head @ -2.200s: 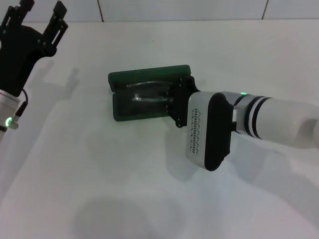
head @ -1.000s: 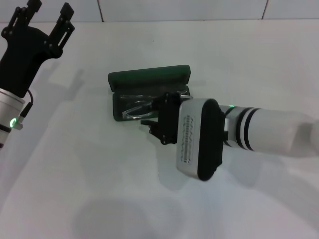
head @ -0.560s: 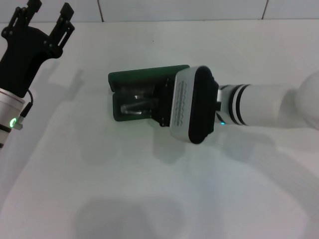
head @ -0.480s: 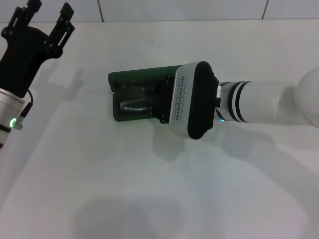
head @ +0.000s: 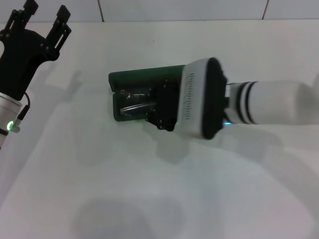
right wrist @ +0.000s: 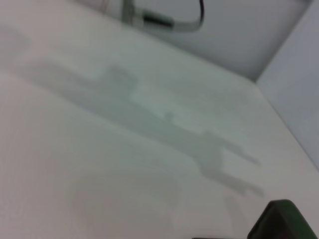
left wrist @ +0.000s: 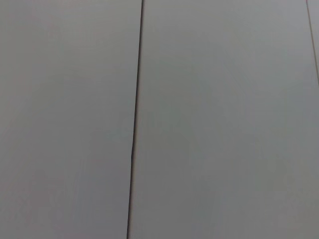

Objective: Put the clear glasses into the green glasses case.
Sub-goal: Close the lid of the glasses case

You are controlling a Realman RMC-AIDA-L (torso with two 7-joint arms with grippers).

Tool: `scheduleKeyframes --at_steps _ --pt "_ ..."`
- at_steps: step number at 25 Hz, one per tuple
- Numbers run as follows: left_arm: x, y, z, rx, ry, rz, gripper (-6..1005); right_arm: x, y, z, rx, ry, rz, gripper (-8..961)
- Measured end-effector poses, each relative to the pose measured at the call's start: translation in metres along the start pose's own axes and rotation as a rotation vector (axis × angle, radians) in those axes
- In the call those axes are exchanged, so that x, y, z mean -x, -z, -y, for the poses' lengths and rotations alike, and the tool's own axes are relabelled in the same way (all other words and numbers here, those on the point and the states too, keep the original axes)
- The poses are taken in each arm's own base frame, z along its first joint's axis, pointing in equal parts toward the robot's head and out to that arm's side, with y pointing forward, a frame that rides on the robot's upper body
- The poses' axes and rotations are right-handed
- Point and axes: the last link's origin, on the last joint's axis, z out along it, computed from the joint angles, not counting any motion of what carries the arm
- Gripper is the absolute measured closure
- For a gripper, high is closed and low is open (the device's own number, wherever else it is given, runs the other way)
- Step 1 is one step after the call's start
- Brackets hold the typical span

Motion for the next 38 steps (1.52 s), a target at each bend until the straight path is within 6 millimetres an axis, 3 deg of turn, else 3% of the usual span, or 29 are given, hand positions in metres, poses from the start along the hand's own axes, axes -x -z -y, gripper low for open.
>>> scheduleKeyframes --at_steps 5,11,14,19,23,27,31,38 --pt "0.0 0.0 0.0 -0.001 0.002 0.0 277 -0.011 0.032 0.01 0.014 -0.085 0.056 704" --pt "0.001 0.002 0.001 -0.008 0.003 0.007 277 -0.029 0.099 0.033 -0.028 -0.243 0.287 704" --pt "0.001 -0.001 -0.002 0.007 0.004 0.008 277 -0.054 0.149 0.049 -0.174 -0.368 0.514 704" --pt "0.008 -0.019 -0.015 0.102 0.034 0.066 277 -0.109 0.198 0.059 -0.53 -0.553 0.643 704" --pt "0.02 -0.05 -0.019 0.202 0.087 0.224 277 -0.126 0.209 0.05 -0.625 -0.574 0.631 703" --pt "0.025 -0.09 -0.015 0.255 0.109 0.419 277 -0.127 0.207 0.045 -0.619 -0.58 0.628 703" --pt "0.031 -0.119 -0.02 0.304 0.058 0.602 277 -0.126 0.203 0.044 -0.605 -0.581 0.622 703" --pt "0.04 -0.125 -0.041 0.453 -0.017 0.773 277 -0.126 0.201 0.044 -0.592 -0.579 0.616 703"
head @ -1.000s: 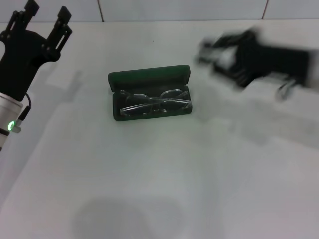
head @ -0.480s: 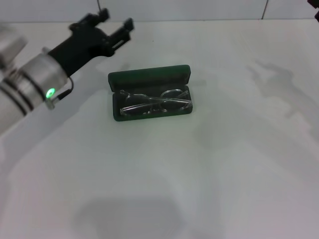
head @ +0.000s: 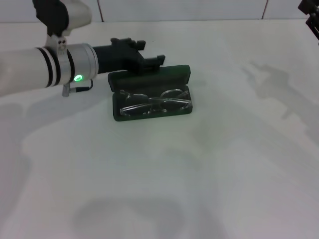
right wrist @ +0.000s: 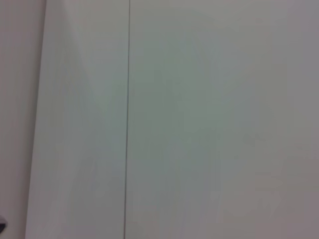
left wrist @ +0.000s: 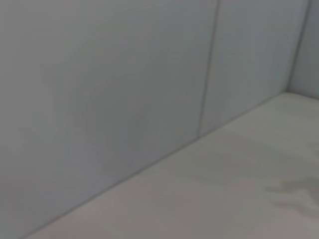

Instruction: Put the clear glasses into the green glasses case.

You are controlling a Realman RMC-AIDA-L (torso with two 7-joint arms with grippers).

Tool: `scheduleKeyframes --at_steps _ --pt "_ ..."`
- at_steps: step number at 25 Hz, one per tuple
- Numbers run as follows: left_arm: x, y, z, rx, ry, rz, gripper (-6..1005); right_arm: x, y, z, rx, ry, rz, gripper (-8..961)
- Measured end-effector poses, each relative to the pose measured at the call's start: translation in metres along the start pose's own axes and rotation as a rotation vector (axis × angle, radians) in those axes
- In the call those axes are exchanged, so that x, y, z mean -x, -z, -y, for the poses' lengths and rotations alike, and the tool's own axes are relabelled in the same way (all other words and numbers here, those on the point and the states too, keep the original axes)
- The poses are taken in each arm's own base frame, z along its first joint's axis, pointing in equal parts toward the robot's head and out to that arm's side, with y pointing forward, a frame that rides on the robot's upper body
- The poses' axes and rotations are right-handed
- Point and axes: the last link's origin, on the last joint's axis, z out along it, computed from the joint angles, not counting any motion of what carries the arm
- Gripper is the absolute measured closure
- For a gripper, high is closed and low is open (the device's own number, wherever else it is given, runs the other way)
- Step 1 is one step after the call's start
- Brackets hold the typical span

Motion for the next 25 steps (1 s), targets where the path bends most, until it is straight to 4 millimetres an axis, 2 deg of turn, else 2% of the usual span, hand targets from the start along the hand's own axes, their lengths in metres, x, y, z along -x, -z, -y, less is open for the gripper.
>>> scheduleKeyframes --at_steps 7,12,25 --pt "0.006 0.008 -0.015 0.127 -0.01 0.0 277 -0.001 0.0 0.0 0.003 0.013 -0.007 703" --pt "0.014 0.016 -0.018 0.167 -0.02 0.015 277 -0.002 -0.001 0.001 -0.001 0.017 -0.016 703" --pt "0.042 0.026 -0.025 0.168 -0.06 0.044 276 -0.005 -0.012 -0.001 0.015 0.022 -0.041 703"
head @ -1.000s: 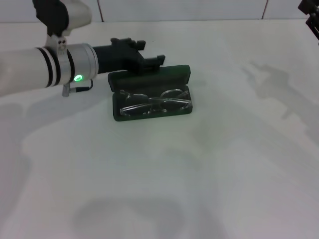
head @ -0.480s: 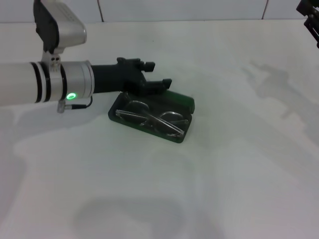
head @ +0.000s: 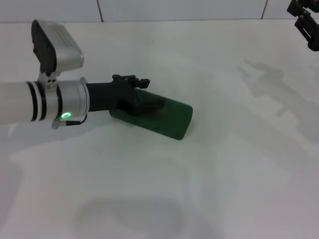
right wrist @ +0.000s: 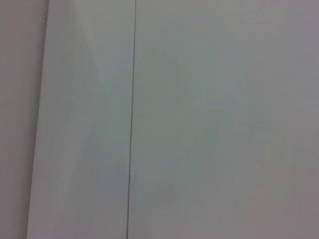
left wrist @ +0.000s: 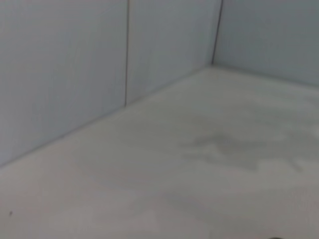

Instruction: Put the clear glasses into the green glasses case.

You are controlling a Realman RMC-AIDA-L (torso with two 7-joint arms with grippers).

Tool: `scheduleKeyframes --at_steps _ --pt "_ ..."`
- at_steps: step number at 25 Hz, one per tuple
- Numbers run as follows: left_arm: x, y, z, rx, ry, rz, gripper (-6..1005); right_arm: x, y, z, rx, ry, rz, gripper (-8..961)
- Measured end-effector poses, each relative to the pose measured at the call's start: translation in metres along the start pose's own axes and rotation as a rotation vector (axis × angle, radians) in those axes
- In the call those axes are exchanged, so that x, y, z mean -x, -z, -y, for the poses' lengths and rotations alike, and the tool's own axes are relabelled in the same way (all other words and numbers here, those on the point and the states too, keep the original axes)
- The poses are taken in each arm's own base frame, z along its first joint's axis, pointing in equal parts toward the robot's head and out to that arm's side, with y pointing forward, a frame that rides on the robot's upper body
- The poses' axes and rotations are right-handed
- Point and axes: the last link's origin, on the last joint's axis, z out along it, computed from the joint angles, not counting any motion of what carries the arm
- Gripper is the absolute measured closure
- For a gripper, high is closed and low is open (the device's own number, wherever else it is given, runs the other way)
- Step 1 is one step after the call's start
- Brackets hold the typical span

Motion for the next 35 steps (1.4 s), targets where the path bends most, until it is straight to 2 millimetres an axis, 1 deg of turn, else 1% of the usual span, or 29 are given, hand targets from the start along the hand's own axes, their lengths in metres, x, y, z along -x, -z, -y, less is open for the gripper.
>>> scheduleKeyframes --at_steps 4,8,12,16,19,22,24,25,27,30,35 --pt "0.005 0.002 -0.001 -0.006 0.003 -0.001 276 -0.001 -0.002 -0.002 0.009 0.0 -0.008 703" --pt "0.001 0.008 -0.002 0.005 0.013 -0.061 276 -0.001 -0.007 -0.006 0.041 0.005 -0.014 703" --pt "-0.009 0.026 -0.014 0.066 -0.029 -0.248 276 0.0 -0.016 -0.02 0.149 0.014 -0.038 703" --pt "-0.019 0.048 -0.03 0.155 -0.077 -0.422 276 0.005 -0.024 -0.036 0.337 -0.01 -0.109 703" --pt "-0.02 0.062 -0.041 0.215 -0.1 -0.499 276 0.007 -0.028 -0.046 0.462 -0.04 -0.169 625" --pt "-0.014 0.067 -0.046 0.231 -0.105 -0.504 272 0.006 -0.03 -0.06 0.599 -0.04 -0.224 547" --pt "-0.009 0.067 -0.049 0.242 -0.119 -0.488 269 0.006 -0.029 -0.069 0.683 -0.03 -0.249 463" --pt "-0.007 0.068 -0.051 0.253 -0.133 -0.479 244 0.005 -0.029 -0.073 0.713 -0.024 -0.258 422" --pt "-0.003 0.068 -0.058 0.279 -0.171 -0.47 194 0.004 -0.029 -0.076 0.729 -0.015 -0.261 338" --pt "0.002 0.07 -0.064 0.29 -0.196 -0.475 118 0.003 -0.028 -0.077 0.73 0.002 -0.258 278" --pt "0.006 0.073 -0.065 0.283 -0.187 -0.48 111 0.001 -0.028 -0.08 0.734 0.021 -0.251 179"
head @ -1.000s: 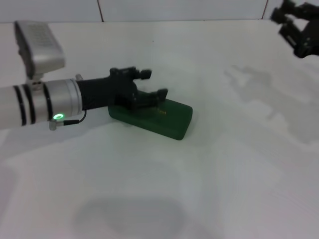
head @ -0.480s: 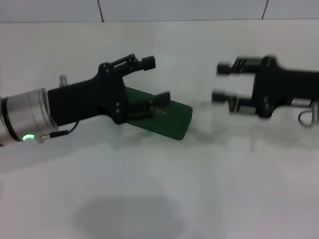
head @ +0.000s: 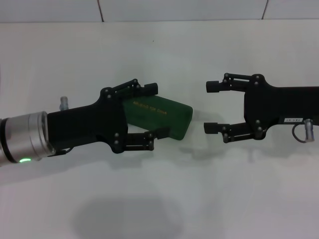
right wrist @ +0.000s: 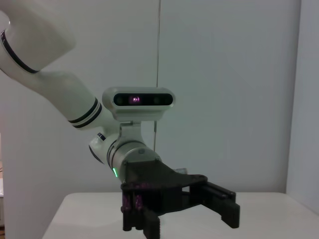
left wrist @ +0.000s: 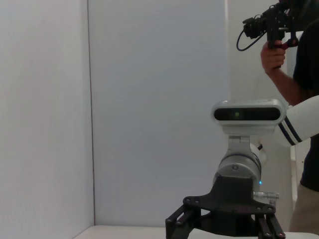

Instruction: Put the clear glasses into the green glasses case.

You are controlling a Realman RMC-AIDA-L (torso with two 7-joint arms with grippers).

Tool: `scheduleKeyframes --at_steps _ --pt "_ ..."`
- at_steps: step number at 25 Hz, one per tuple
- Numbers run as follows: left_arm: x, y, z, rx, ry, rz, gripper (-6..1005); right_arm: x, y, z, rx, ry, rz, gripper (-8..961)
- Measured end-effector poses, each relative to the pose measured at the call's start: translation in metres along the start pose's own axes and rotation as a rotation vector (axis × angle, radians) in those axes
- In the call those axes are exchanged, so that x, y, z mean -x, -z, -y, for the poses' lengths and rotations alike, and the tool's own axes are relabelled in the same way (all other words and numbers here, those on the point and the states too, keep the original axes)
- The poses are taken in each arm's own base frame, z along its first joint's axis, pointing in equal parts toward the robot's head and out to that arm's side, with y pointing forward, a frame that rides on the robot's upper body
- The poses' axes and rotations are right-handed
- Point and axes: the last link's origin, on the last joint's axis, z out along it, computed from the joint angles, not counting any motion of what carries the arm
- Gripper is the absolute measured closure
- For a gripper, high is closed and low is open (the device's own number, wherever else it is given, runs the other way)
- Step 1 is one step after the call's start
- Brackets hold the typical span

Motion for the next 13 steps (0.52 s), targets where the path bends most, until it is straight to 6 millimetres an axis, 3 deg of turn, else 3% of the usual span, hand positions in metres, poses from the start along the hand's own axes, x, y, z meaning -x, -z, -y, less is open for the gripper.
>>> scheduleKeyframes --at_steps 3,13 --pt "0.0005 0.0013 -0.0011 0.003 -0.004 0.003 107 -0.0007 -0.0014 -0.0013 0.003 0.013 0.001 119" --pt "0.0013 0.0007 -0.0024 0.002 -0.008 0.0 107 -0.0013 -0.0012 -0.0031 0.01 0.04 0.001 115"
